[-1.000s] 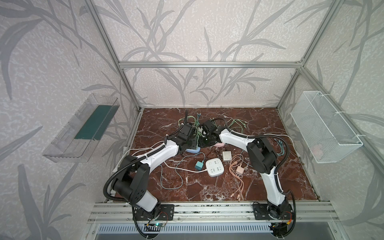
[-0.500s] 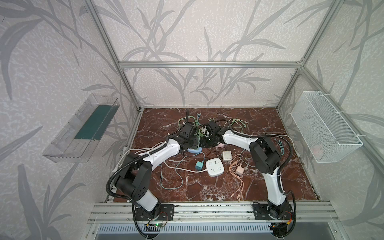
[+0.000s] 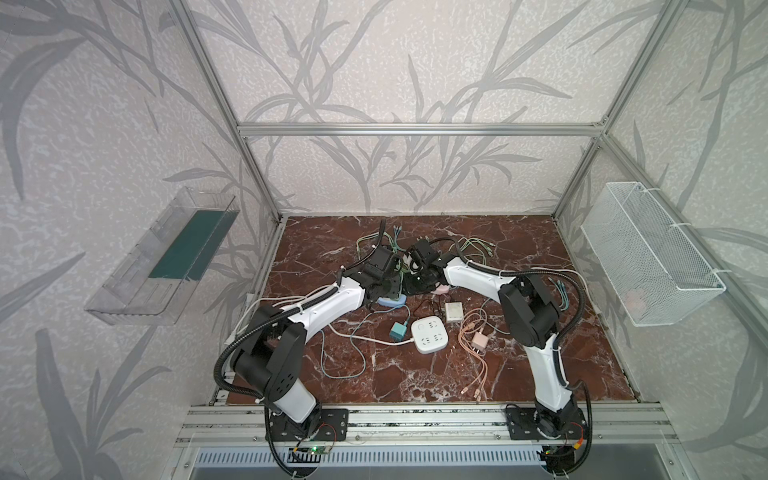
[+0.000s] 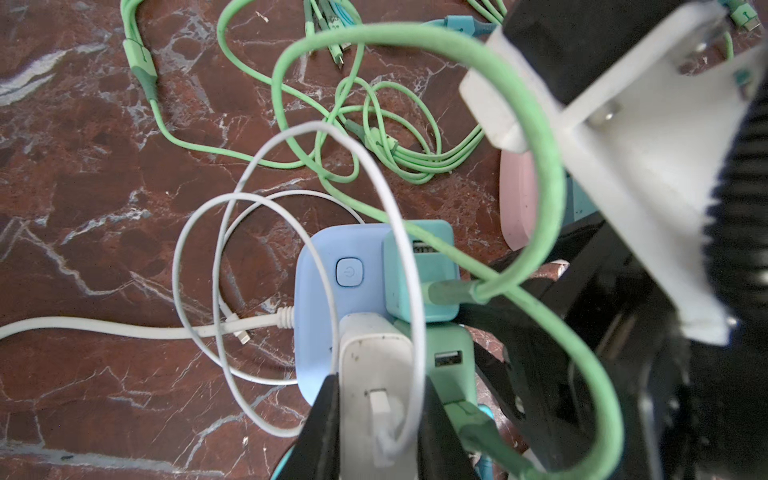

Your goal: Pull the plug off the socket

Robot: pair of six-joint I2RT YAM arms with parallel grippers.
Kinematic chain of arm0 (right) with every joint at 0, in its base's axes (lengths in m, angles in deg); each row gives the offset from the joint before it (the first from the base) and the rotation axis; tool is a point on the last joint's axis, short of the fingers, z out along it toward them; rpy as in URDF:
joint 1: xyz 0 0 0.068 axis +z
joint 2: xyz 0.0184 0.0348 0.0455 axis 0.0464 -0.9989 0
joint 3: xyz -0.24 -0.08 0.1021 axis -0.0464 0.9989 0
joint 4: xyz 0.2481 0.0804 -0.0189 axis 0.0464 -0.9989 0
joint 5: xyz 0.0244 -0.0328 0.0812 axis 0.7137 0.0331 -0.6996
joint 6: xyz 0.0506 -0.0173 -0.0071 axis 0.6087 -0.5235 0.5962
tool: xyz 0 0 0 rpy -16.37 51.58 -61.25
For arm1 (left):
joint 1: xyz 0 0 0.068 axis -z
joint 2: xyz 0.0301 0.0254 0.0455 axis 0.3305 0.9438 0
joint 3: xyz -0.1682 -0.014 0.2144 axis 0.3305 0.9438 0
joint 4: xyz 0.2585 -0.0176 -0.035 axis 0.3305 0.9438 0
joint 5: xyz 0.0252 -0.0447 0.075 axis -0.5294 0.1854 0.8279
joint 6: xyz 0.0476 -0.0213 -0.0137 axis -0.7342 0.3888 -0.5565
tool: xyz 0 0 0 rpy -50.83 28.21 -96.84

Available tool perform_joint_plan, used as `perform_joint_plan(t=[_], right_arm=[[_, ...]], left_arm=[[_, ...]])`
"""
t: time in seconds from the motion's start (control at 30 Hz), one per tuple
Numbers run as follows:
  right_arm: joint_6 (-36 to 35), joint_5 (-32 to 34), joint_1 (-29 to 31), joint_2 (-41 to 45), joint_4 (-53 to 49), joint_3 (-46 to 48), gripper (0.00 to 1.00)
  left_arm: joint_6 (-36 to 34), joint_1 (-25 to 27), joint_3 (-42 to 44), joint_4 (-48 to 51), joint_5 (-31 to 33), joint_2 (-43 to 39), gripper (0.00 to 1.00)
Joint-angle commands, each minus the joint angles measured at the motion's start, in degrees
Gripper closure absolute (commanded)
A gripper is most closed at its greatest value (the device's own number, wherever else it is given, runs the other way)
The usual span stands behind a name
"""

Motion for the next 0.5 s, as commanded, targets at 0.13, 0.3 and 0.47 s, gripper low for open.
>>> perform_joint_plan(t=[0.13,0.3,0.47], right_arm=[[-2.6,4.9,1.1,-5.0,-7.2,0.2,0.60],[-3.1,5.4,1.1,-5.0,-7.4,0.3,0.60],[-2.7,4.5,1.1,-4.3,-6.4,0.7,0.60]], left_arm=[[0.8,0.1,0.0,-6.9,-6.8,-3.8,0.93],[-0.2,0.0,-1.1,-4.6,-6.3,-3.9,0.93],[-0.9,0.0,-2.3,-0.9,-4.0,-3.3,0.93]])
